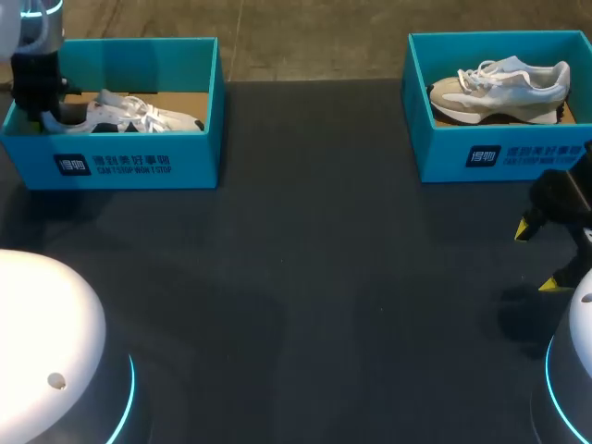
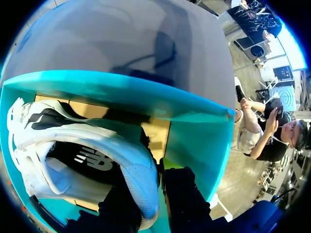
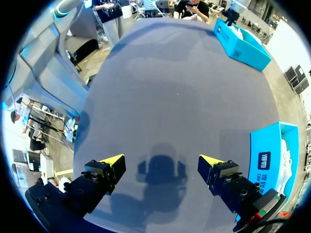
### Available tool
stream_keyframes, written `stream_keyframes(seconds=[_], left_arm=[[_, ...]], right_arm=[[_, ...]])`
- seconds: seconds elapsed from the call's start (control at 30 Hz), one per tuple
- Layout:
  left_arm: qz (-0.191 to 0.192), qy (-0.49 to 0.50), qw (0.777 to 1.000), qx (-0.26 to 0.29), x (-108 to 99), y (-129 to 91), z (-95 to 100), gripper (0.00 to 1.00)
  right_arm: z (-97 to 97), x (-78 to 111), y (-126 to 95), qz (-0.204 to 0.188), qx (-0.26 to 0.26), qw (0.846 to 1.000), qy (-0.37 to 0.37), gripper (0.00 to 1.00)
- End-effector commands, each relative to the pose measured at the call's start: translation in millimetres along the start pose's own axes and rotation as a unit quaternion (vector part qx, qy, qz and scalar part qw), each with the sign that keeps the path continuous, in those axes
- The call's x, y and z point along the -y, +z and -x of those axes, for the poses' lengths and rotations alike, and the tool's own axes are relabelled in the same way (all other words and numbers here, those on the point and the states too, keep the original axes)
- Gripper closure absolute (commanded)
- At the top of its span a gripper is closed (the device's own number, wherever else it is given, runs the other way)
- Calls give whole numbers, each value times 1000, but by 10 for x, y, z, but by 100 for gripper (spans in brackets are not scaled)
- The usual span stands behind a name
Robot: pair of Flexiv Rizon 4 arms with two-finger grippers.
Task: Take the shoe out of the shoebox, open the shoe tongue, remove and reinsert the insole, then place the shoe into the shoebox
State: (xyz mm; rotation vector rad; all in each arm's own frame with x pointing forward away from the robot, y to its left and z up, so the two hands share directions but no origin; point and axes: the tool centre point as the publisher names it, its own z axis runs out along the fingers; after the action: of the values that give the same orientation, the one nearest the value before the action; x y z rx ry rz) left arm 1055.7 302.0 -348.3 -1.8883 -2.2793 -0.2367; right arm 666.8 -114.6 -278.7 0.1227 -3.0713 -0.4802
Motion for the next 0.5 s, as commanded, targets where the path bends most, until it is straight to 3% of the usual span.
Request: stream_keyframes(seconds=[0.03, 0.5], left_arm=[[-7, -2, 1000, 0, -46, 57, 41, 100], [-9, 1, 1000, 3, -42, 138, 106, 100]], right_arm=[[-12, 0, 2, -1, 1, 1000, 0, 0], [-12, 0, 2, -1, 1, 1000, 0, 0]])
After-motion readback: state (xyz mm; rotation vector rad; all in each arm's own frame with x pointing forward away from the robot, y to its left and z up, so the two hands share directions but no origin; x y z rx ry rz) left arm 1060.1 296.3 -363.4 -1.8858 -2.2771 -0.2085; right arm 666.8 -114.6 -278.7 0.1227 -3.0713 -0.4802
